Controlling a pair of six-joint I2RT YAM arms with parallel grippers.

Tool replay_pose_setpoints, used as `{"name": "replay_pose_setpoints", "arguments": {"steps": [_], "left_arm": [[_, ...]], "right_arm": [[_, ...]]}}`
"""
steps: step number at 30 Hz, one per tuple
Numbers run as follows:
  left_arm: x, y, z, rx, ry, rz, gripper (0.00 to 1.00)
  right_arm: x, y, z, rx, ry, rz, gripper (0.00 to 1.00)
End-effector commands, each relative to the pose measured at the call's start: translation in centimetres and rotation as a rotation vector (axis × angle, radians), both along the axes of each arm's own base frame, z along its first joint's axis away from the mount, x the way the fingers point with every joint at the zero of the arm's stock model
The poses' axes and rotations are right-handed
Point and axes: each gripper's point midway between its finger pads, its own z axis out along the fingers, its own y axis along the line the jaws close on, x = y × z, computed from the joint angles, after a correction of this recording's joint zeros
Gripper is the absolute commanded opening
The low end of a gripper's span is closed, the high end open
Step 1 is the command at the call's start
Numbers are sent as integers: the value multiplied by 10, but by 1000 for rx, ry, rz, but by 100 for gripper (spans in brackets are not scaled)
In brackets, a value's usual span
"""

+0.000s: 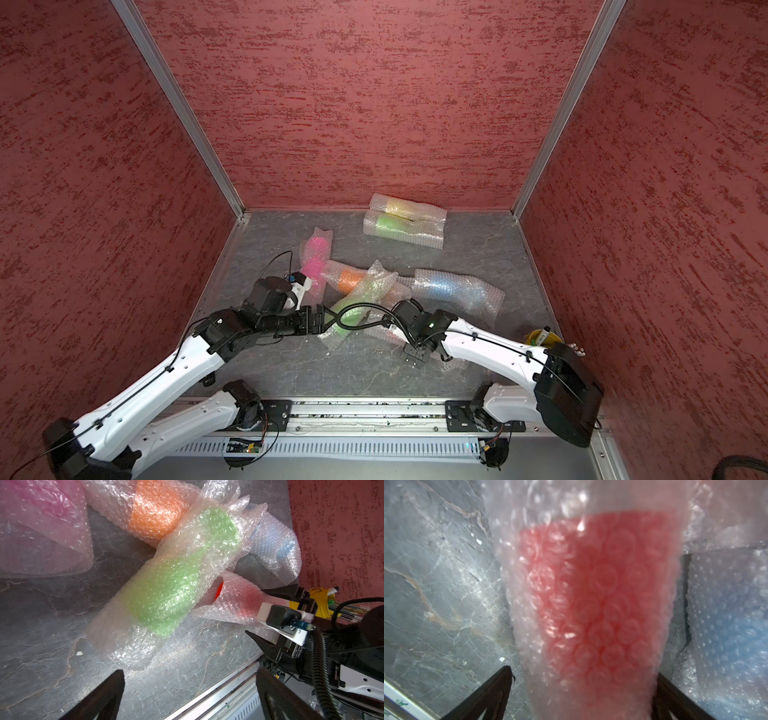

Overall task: Unpack wine glasses from bubble wrap
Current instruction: Pick up the bubble wrap from the center of the board, then move the bubble wrap to the center of the board.

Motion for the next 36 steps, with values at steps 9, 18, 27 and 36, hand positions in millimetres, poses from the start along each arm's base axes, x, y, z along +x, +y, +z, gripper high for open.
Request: {"name": "replay_pose_setpoints", "arguments": {"steps": [9,18,27,36], "left_arm": [[-21,-49,-13,-12,44,-184,94],[-13,-72,-42,-12,127,-198,66],[19,-82,-67,7,176,-128,54],[68,-66,-108,105,230,31,49]], "right_arm": [[32,17,0,29,-148,52,76],[43,-14,12,3,-225,-14,65],[42,-24,19,38,-263,-33,66],[42,-6,30,105,-225,-20,66]]}}
